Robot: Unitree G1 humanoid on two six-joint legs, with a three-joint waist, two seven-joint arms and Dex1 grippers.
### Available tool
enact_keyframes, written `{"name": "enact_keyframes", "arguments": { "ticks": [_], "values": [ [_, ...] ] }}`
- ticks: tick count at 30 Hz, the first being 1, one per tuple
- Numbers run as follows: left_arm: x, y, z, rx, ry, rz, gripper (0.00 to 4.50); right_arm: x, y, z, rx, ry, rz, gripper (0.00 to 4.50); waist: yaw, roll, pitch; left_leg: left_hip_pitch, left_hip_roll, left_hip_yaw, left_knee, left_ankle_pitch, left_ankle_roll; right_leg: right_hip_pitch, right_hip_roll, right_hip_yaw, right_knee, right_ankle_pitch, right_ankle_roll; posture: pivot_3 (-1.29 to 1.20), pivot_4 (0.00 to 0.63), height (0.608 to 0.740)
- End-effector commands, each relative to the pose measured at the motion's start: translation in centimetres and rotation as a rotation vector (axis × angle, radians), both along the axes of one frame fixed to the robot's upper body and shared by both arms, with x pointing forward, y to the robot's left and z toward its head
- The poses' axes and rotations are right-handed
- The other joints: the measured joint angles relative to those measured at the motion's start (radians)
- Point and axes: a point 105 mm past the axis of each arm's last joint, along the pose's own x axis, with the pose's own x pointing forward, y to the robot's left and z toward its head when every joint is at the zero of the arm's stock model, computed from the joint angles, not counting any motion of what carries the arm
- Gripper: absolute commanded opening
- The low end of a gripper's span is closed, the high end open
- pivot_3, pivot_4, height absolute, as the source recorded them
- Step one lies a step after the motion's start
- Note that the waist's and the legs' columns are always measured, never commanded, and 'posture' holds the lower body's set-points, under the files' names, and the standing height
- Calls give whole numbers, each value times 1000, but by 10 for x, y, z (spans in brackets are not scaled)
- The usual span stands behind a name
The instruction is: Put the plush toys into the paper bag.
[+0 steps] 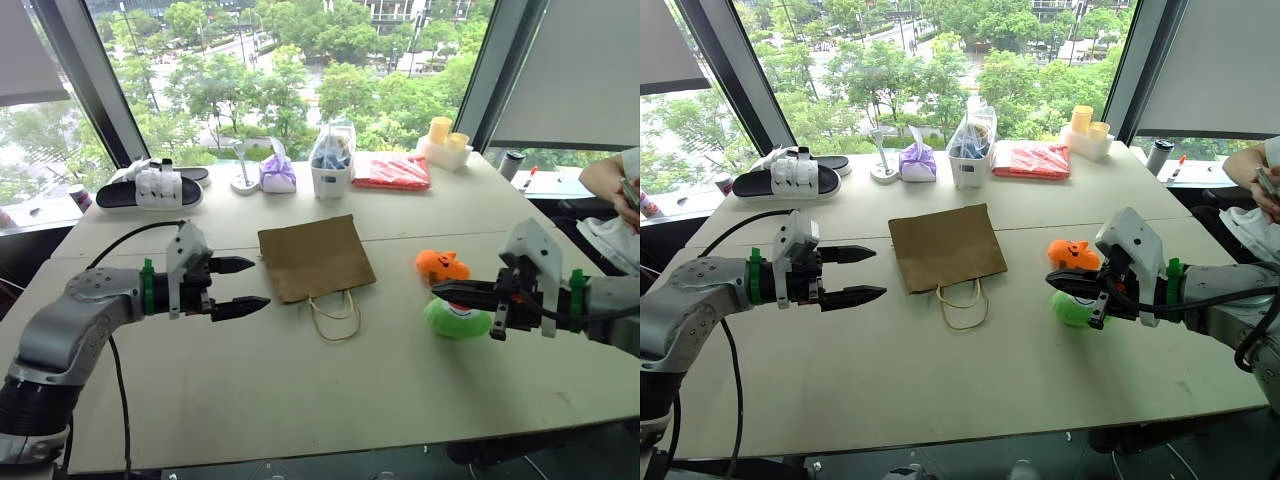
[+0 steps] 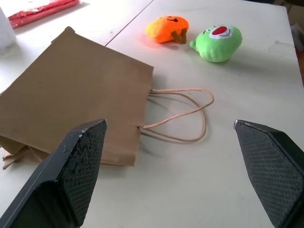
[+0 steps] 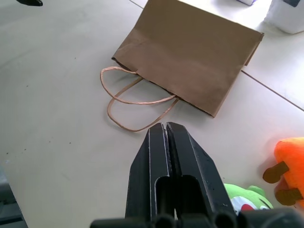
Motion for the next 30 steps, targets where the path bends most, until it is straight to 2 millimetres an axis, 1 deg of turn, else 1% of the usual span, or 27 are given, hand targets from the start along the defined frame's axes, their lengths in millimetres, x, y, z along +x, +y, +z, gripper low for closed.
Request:
{"name": "enact_keyframes", "arguments": {
  "ticks": [1, 5, 7, 9, 12, 14, 15, 17, 20, 22, 24, 25, 30],
  "values": [
    [-1, 0, 5, 7, -26, -14, 4396, -1, 5, 7, 4, -58, 10, 0, 0, 0, 0, 0, 0, 0, 0, 0, 0, 0, 0, 0, 0, 0, 0, 0, 150, 740],
    [2, 1, 4, 15, -30, 0, 4396, -2, 8, 4, 11, -51, 20, 0, 1, 0, 0, 0, 0, 0, 0, 0, 0, 0, 0, 0, 0, 0, 0, 0, 150, 740],
    [-3, -4, 6, 3, -18, -38, 4396, -1, 6, 4, 18, -49, 6, 0, 1, 0, 0, 0, 0, 0, 0, 0, 0, 0, 0, 0, 0, 0, 0, 0, 150, 740],
    [-3, -8, 9, -18, -15, -58, 4396, -2, 8, 6, 37, -43, 16, 0, 1, 0, 0, 0, 0, 0, 0, 0, 0, 0, 0, 0, 0, 0, 0, 0, 150, 740],
    [-1, -10, 3, 31, -41, -63, 4396, 0, 8, 2, 18, -45, 15, 0, 1, 0, 0, 0, 0, 0, 0, 0, 0, 0, 0, 0, 0, 0, 0, 0, 150, 740],
    [-2, -14, 3, 30, -44, -84, 4396, 2, 9, 3, 31, -52, 5, 0, 1, 0, 0, 0, 0, 0, 0, 0, 0, 0, 0, 0, 0, 0, 0, 0, 150, 740],
    [0, -17, 2, 33, -78, -100, 4396, 3, 11, 3, 40, -54, 8, 0, 1, 0, 0, 0, 0, 0, 0, 0, 0, 0, 0, 0, 0, 0, 0, 0, 150, 740],
    [9, -24, -5, 74, -174, -106, 4396, 3, 13, -2, 43, -50, 11, 0, 3, 0, 0, 0, 0, 0, 1, 0, 0, 0, 0, 0, 0, 0, 0, 0, 150, 740],
    [16, -37, -19, 172, -303, -184, 4396, 3, 14, -7, 44, -41, 6, 0, 4, 0, 0, 0, -1, 0, 1, 0, 0, 0, -1, 0, 0, 0, 0, 0, 150, 740],
    [22, -49, -31, 192, -306, -245, 4396, 2, 15, -8, 56, -39, 11, 0, 4, 0, 0, 0, -1, 0, 1, 0, 0, 0, -1, 0, 0, 0, 0, 0, 150, 740],
    [25, -55, -42, 216, -297, -289, 4396, 3, 14, -10, 55, -42, 6, 0, 4, 0, 0, -1, -1, 0, 2, 0, 0, 0, -1, 0, 0, 0, 0, 0, 150, 740],
    [31, -60, -45, 225, -310, -289, 4396, 4, 13, -10, 53, -52, -6, 0, 3, 0, 0, -1, -1, 0, 2, 0, 0, 0, -1, 0, 0, 0, 0, 0, 150, 740],
    [49, -77, -51, 195, -353, -297, 4396, 4, 17, -9, 76, -83, -33, 0, 2, 0, 0, 0, -1, 0, 2, 0, 0, 0, -1, 0, 0, 1, 0, 0, 150, 740]
  ]
}}
